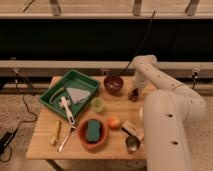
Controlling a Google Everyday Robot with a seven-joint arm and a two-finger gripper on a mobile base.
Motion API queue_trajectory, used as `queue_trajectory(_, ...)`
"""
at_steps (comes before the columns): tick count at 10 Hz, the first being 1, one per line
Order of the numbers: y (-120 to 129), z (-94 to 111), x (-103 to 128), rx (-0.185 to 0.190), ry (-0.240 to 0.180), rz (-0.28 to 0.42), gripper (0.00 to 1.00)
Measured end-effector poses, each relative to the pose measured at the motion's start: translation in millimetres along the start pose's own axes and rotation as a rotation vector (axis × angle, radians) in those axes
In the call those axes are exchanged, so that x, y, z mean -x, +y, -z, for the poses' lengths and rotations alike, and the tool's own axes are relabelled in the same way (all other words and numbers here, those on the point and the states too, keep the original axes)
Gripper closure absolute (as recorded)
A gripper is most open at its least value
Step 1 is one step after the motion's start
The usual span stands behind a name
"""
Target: Place grapes in metal cup
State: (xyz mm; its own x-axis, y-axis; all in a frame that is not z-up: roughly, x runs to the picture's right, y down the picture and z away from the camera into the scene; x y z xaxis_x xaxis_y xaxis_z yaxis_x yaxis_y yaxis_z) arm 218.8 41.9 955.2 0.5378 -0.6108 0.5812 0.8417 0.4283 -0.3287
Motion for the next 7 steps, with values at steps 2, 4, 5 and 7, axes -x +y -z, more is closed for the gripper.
queue_trajectory(2, 0, 24, 6, -0.043, 0.005, 0.020, 0.94)
queue_trajectory(4, 1, 63, 16, -0.100, 0.016, 0.052, 1.00)
queue_trajectory(5, 3, 83, 24, -0.127, 0.022, 0.073, 1.00)
queue_trajectory(7, 12, 120, 42, -0.172, 0.030, 0.113, 1.00)
